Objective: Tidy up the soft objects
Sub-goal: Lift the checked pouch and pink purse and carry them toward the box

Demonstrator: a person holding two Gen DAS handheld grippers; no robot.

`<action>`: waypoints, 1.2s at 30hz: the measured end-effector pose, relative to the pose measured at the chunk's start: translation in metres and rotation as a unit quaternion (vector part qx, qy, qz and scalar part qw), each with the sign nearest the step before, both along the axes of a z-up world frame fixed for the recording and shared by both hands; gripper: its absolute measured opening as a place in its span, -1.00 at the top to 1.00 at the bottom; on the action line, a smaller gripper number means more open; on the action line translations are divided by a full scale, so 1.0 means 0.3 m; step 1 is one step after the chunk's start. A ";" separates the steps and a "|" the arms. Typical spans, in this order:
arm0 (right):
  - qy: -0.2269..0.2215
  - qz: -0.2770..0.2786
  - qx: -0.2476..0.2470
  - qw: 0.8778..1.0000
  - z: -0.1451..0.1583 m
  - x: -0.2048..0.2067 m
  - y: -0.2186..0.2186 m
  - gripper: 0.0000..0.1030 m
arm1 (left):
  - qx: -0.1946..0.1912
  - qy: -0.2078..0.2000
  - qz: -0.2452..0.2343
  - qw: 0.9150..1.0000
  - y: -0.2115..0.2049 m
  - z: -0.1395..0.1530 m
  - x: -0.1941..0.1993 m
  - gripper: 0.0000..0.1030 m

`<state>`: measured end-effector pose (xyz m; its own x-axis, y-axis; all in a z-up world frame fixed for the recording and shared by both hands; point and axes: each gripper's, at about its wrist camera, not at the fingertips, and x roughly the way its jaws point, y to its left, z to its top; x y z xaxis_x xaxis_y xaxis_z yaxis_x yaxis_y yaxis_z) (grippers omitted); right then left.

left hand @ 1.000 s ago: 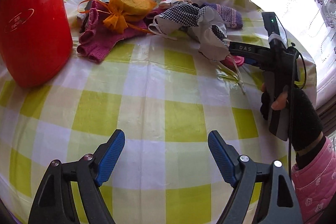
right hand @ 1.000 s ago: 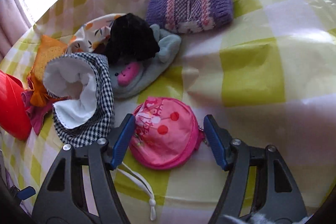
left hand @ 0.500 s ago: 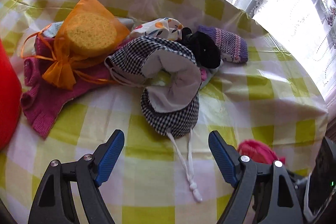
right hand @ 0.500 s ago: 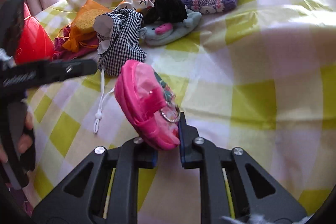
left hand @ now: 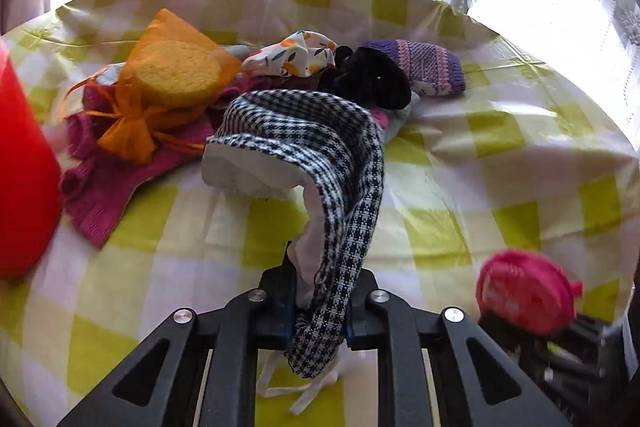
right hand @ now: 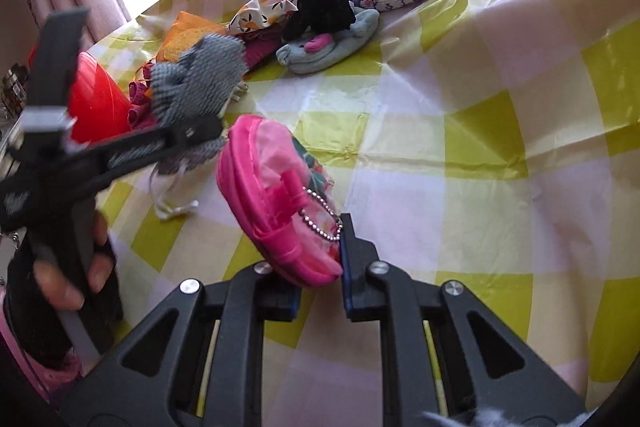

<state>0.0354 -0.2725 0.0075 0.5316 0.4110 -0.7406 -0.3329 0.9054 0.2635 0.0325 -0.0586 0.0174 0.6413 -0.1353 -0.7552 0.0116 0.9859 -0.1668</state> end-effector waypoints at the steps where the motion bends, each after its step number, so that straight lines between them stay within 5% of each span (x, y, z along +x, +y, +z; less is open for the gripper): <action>1: 0.001 0.000 0.003 1.000 0.000 -0.001 -0.002 0.65 | 0.003 -0.005 -0.006 1.000 0.018 0.000 -0.062 0.65; 5: 0.002 -0.005 0.009 1.000 -0.002 0.002 -0.007 0.64 | -0.023 -0.001 -0.009 1.000 0.100 -0.020 -0.202 0.65; 10: -0.003 -0.013 -0.006 1.000 0.001 0.000 -0.004 0.65 | -0.060 0.013 0.005 0.998 0.126 -0.036 -0.195 0.64; 19: -0.018 -0.038 -0.035 0.999 0.013 -0.012 0.000 0.65 | -0.043 0.005 0.026 0.999 0.111 -0.031 -0.205 0.63; 26: -0.056 -0.064 0.026 0.996 0.102 -0.275 -0.030 0.65 | 0.039 -0.099 -0.007 0.994 0.051 0.152 -0.430 0.63; 32: -0.168 -0.044 0.046 0.984 0.376 -0.496 -0.012 0.65 | 0.051 -0.208 0.000 0.977 0.053 0.401 -0.588 0.63; 36: -0.229 -0.032 0.050 0.972 0.527 -0.596 -0.001 0.65 | 0.064 -0.242 -0.002 0.968 0.044 0.515 -0.647 0.63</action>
<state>-0.1434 -0.2730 0.1657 0.8232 0.4234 -0.3783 -0.3792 0.9059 0.1887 -0.1615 -0.0455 0.1721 0.9239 -0.0642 -0.3773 0.0620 0.9979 -0.0179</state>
